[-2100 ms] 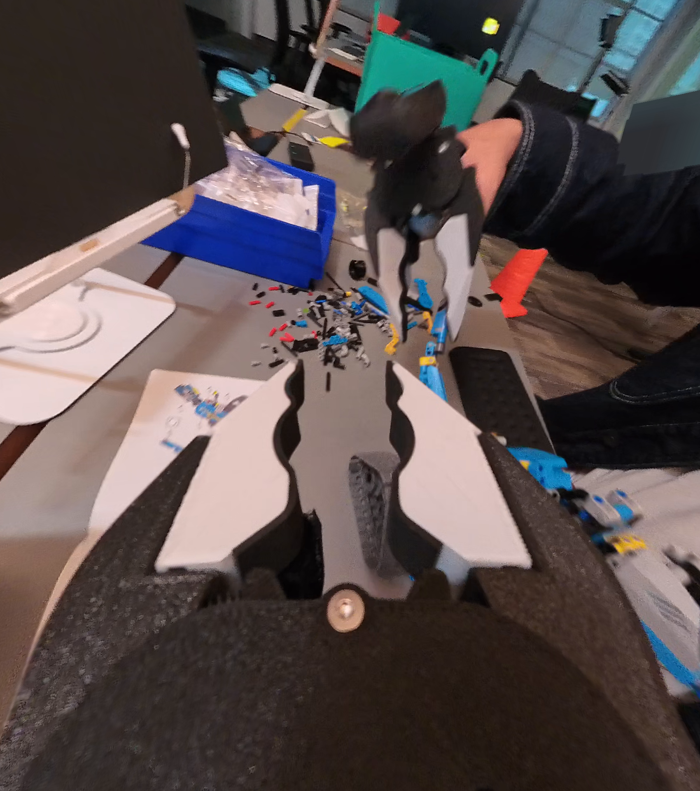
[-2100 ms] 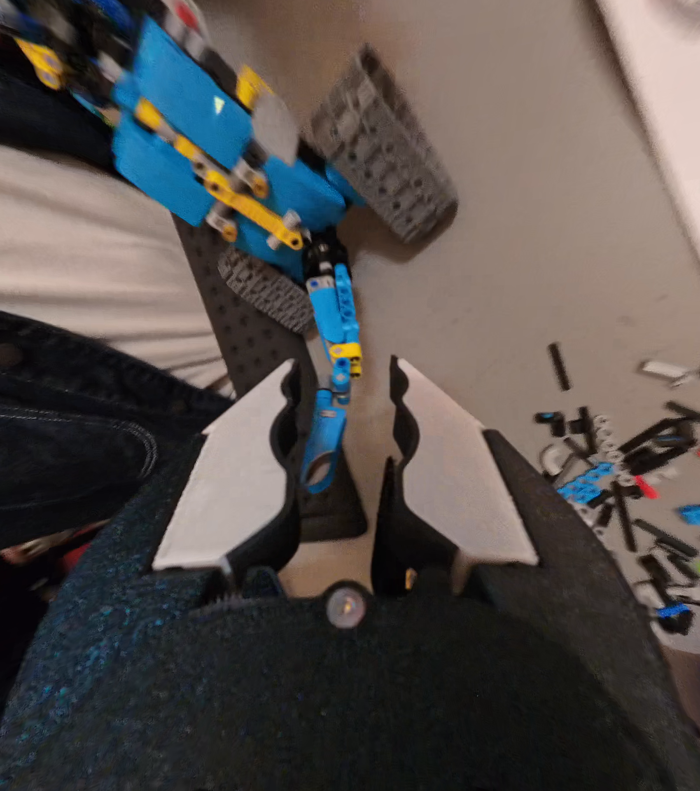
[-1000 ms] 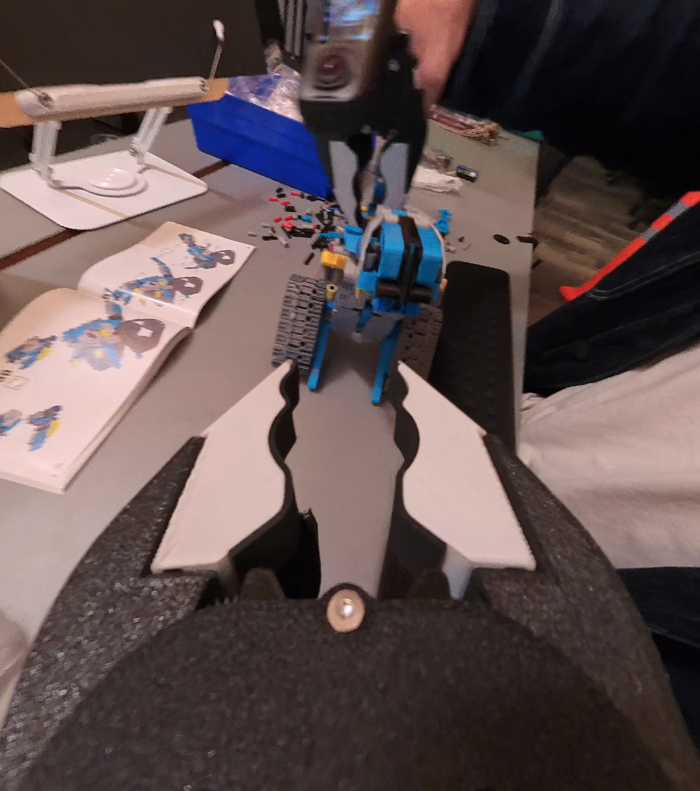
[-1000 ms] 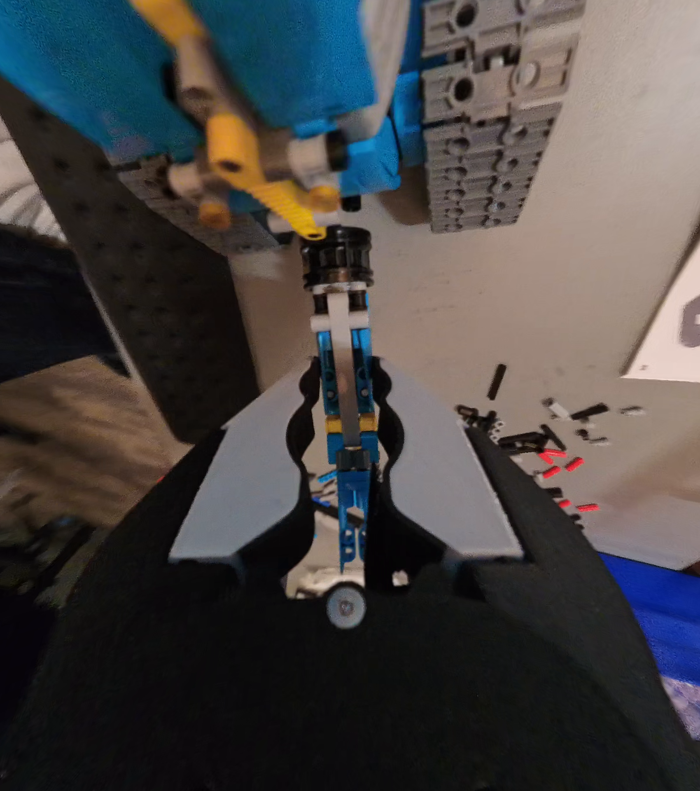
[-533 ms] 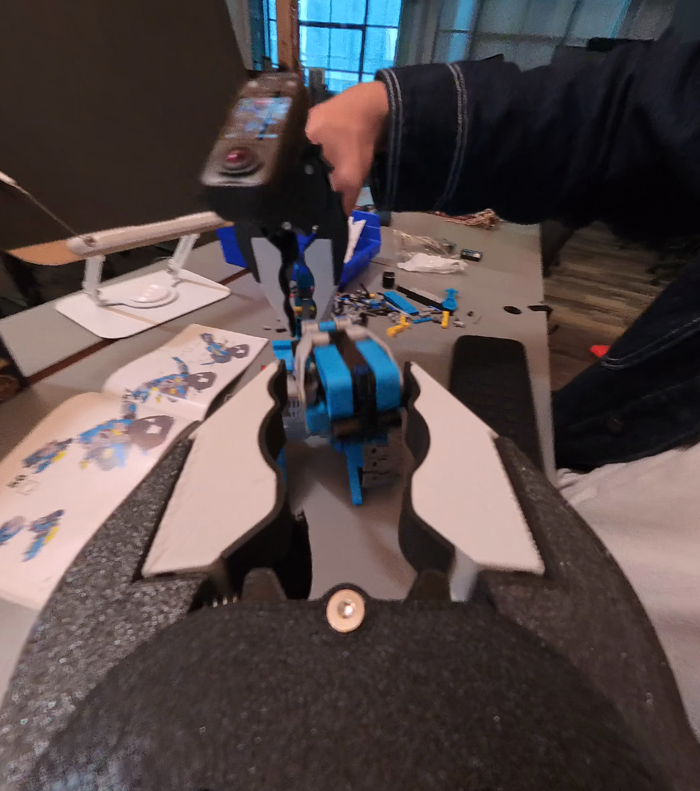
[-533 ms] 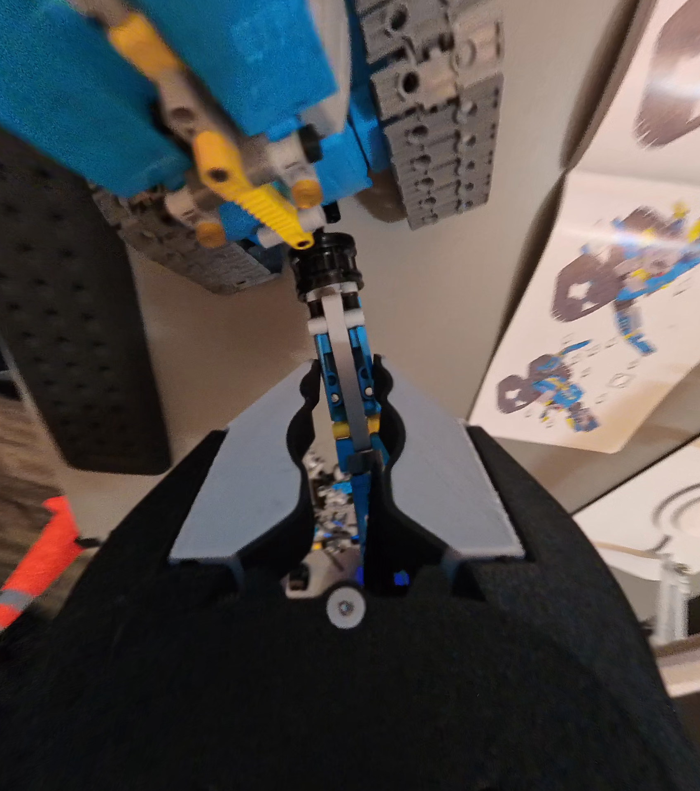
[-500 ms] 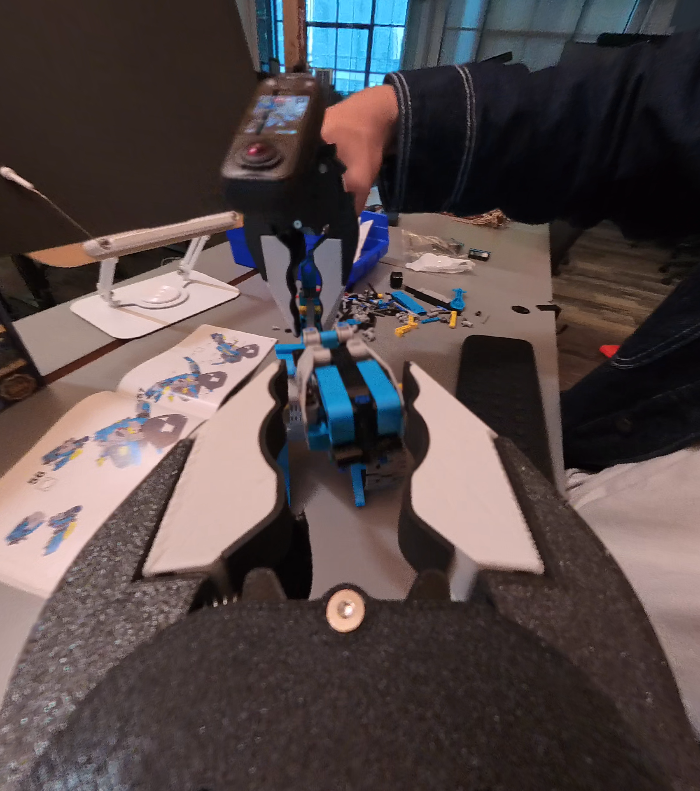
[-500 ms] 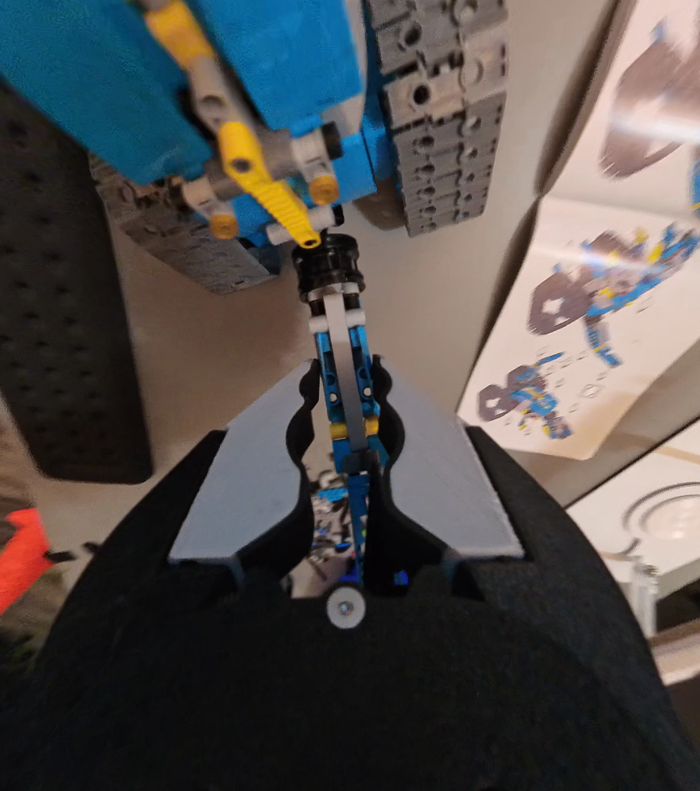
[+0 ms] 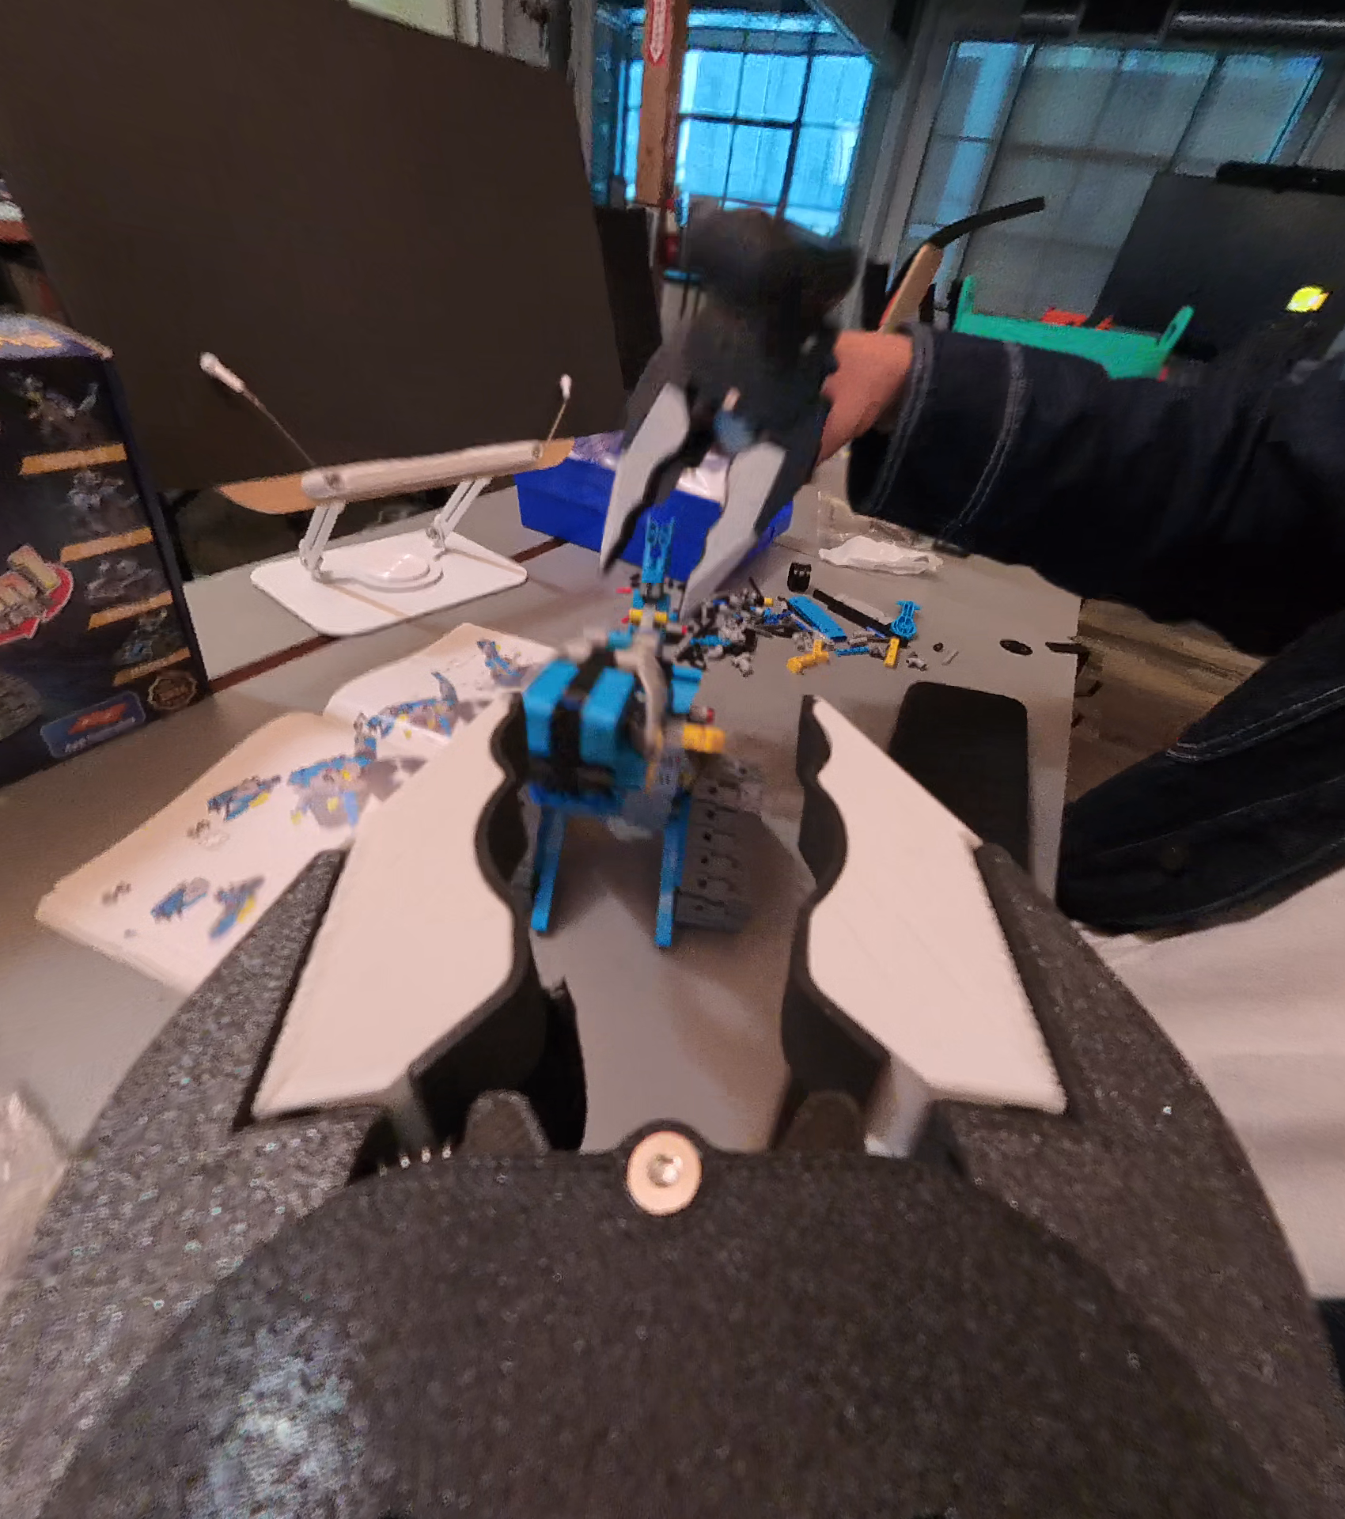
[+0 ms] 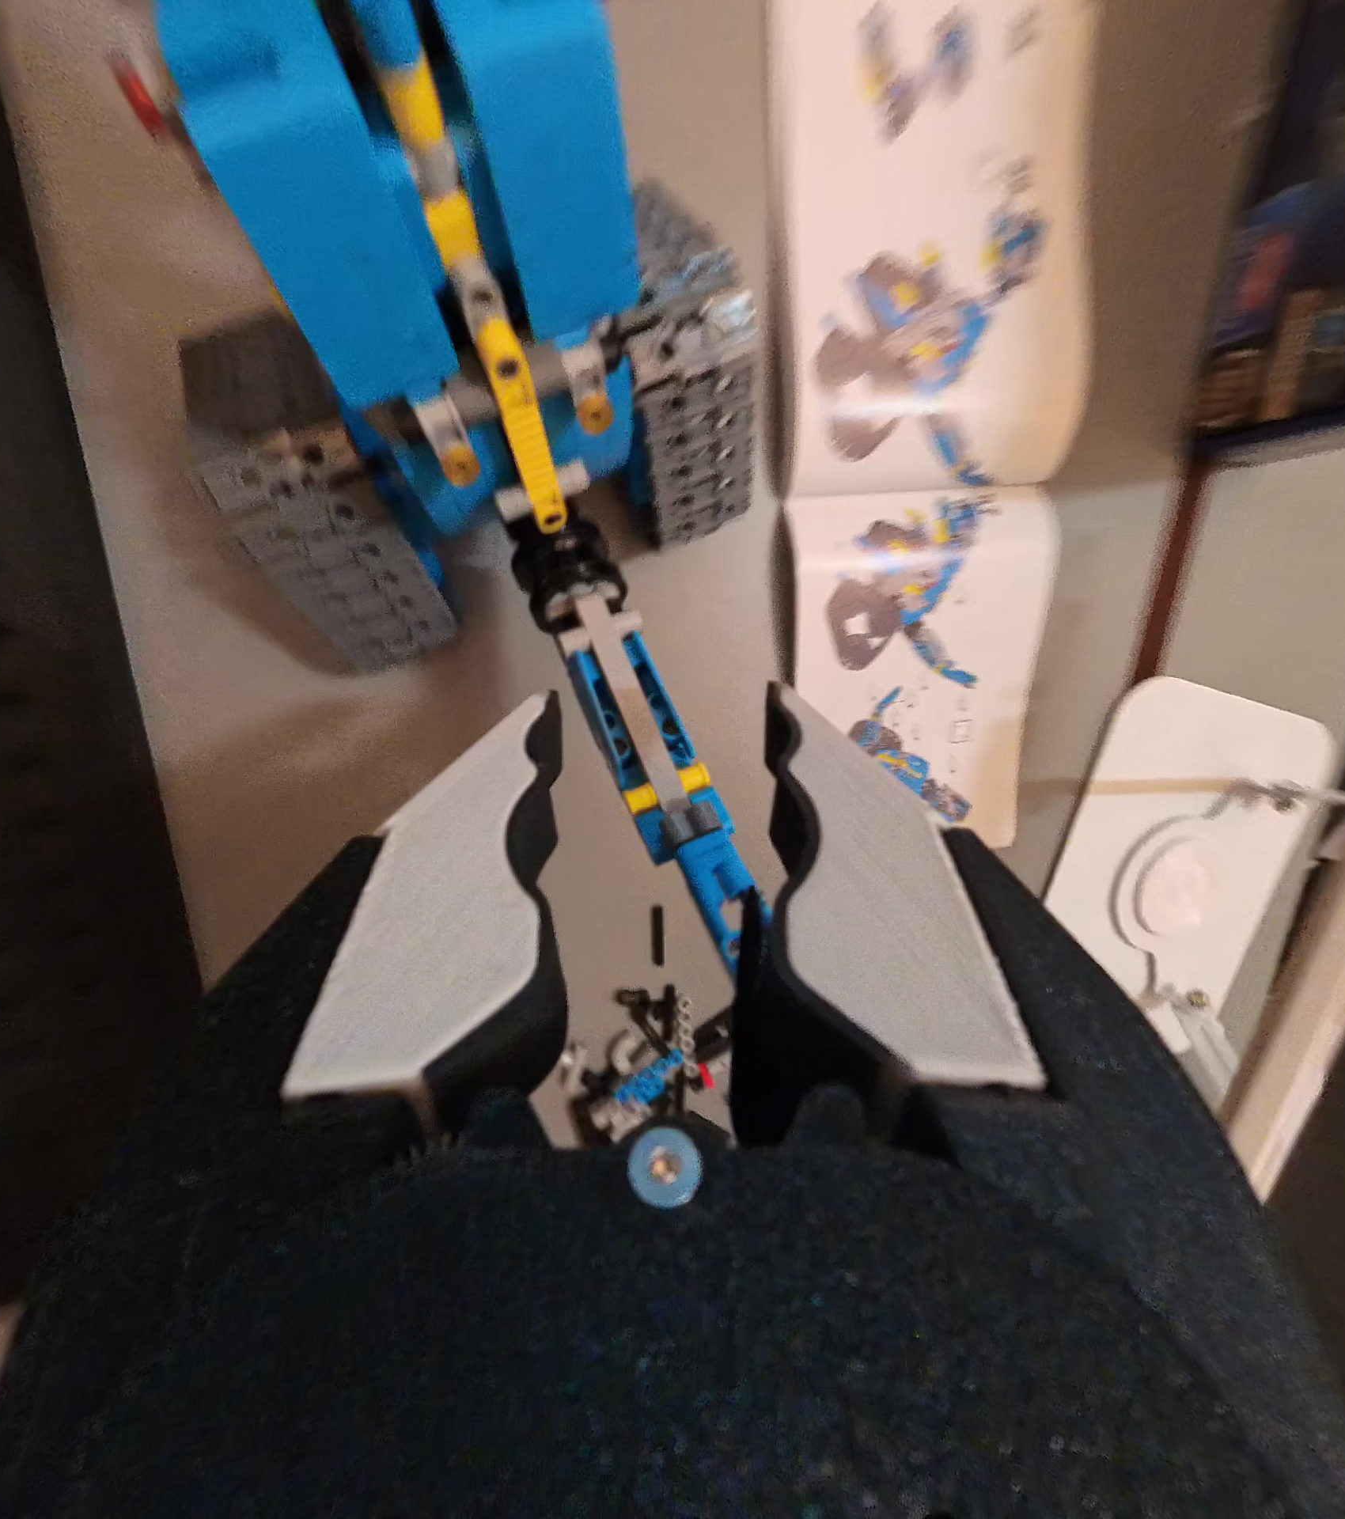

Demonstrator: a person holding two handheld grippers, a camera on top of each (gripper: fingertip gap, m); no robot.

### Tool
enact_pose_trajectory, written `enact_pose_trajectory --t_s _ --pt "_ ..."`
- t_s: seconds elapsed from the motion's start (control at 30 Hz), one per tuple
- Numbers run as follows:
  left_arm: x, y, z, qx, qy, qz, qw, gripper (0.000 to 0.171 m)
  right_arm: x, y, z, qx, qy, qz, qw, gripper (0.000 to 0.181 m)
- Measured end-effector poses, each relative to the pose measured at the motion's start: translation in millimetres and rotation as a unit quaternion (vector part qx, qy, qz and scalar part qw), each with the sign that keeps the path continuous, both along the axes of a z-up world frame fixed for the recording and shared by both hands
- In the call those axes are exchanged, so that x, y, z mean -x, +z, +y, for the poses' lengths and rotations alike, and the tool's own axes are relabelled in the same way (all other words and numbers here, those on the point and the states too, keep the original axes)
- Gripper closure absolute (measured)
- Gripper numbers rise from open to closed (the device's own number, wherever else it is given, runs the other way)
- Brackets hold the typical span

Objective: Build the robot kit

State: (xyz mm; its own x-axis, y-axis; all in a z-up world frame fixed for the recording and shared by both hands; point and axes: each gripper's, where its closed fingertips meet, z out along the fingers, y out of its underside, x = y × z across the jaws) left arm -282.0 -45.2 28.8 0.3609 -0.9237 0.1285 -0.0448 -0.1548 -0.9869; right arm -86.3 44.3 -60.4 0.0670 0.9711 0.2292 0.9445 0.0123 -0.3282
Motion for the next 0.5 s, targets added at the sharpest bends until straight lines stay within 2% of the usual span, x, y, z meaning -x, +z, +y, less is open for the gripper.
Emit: enact_pose_trajectory --t_s 0.1,0.17,0.27,0.37,0.43,0.5 --pt "13.8 -19.3 -23.8 0.026 0.046 0.020 0.998 0.106 -1.6 45.9 -17.0 -0.078 -0.101 0.159 0.979 0.132" --pt "18.9 -36.6 -37.9 0.050 0.093 0.024 0.994 0.106 -15.5 57.5 -40.4 -0.108 -0.192 0.262 0.940 0.129" --pt "17.8 -61.9 -66.3 0.065 0.138 0.016 0.988 0.106 -38.3 43.3 -84.9 -0.136 -0.321 0.395 0.850 0.124" --pt "14.1 -83.2 -95.8 0.059 0.172 0.027 0.983 0.106 -47.2 29.8 -139.4 -0.165 -0.392 0.499 0.755 0.131" --pt "5.0 -87.5 -116.4 0.050 0.168 0.032 0.984 0.104 -41.0 27.3 -177.0 -0.177 -0.401 0.544 0.716 0.133" --pt "3.7 -93.7 -131.5 0.047 0.184 0.049 0.981 0.103 -30.2 17.7 -208.3 -0.192 -0.401 0.545 0.710 0.127"
